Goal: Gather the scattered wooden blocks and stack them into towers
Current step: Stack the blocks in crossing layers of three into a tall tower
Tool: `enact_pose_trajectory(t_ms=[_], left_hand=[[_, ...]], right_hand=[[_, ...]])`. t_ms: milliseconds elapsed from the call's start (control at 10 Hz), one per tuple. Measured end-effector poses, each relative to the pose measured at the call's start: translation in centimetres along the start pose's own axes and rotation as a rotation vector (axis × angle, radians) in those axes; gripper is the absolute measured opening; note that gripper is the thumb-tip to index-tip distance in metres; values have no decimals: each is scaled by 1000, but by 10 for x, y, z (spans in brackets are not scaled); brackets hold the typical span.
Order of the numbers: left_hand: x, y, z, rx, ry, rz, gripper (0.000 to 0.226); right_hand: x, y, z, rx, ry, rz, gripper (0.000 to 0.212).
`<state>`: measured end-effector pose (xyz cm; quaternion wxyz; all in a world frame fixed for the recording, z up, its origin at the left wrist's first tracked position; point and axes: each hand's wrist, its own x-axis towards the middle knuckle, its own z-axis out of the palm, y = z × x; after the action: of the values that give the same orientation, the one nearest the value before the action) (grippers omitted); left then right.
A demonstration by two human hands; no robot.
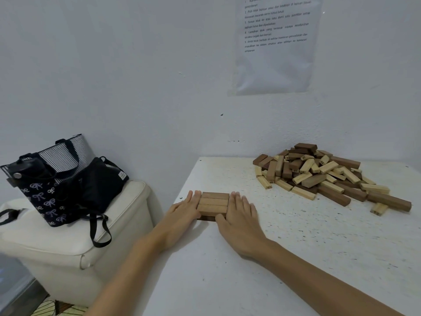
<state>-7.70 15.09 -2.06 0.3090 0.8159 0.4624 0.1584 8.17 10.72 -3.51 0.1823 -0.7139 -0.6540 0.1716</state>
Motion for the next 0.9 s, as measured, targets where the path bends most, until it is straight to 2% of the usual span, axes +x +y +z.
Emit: enact_pose_trajectory(t_ms=[300, 400, 600, 800, 900], left_hand=[[-2, -1, 0, 258, 15, 1, 49], [8, -12, 7, 367, 72, 47, 48], [8, -23, 3, 406, 25, 149, 40], [5, -17, 3, 293, 31, 109, 46], [1, -4, 1, 52, 21, 0, 53]], right_hand=[[-1, 1, 3, -69, 10, -6, 62], [-1, 2, 4, -113, 12, -15, 61], [-3, 1, 4, -113, 19, -28, 62], [-4, 2, 4, -76, 40, -20, 64], [-6, 1, 0, 72, 77, 6, 66]])
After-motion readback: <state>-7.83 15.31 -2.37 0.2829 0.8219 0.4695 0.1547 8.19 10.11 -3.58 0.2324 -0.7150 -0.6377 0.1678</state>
